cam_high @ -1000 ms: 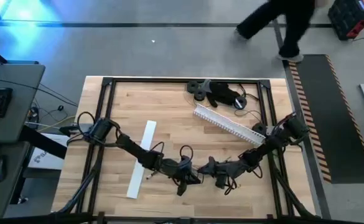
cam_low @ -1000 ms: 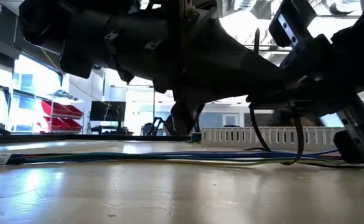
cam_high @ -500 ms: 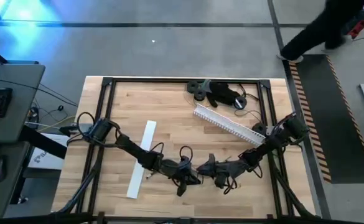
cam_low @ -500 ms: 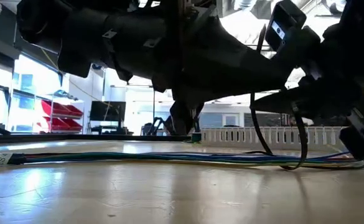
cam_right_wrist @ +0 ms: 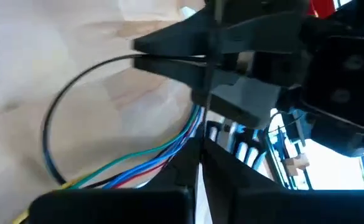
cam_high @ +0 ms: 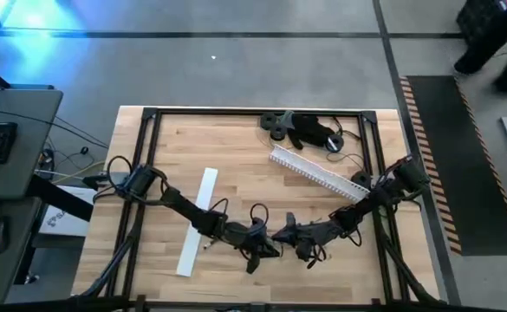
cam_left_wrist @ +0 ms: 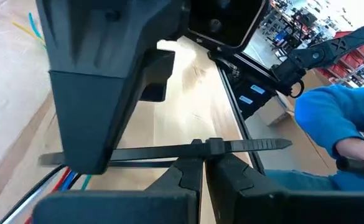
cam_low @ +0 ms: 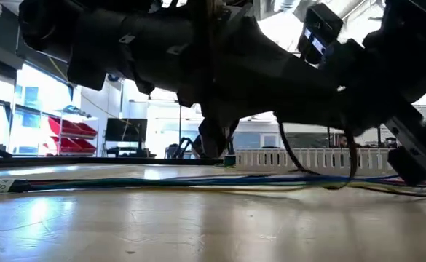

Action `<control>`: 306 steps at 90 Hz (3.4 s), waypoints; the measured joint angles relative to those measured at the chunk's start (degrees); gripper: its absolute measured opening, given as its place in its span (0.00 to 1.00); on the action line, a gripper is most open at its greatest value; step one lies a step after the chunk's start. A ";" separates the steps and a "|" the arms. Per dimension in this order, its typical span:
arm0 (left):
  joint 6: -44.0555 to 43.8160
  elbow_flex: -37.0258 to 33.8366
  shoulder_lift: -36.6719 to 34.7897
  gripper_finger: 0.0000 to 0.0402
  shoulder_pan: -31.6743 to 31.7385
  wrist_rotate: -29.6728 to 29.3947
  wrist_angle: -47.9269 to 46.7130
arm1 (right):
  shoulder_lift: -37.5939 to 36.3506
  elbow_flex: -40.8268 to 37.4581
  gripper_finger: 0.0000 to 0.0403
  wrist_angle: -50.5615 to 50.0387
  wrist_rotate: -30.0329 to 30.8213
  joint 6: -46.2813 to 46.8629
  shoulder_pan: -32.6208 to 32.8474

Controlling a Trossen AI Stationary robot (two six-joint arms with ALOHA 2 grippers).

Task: Ziptie cables
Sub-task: Wrap the cable using zip tie

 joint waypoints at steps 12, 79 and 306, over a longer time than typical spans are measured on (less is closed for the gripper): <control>-0.13 0.00 0.00 0.00 -0.33 -1.13 -3.54 | 0.00 0.46 0.00 0.42 2.82 -1.79 1.43; 4.00 1.39 -0.20 0.00 -3.03 -8.08 -7.12 | -7.08 0.35 0.24 -15.80 14.85 29.92 10.53; 7.61 19.48 11.78 0.00 0.79 -27.88 -19.31 | -10.82 4.47 0.50 -49.52 18.32 93.20 15.06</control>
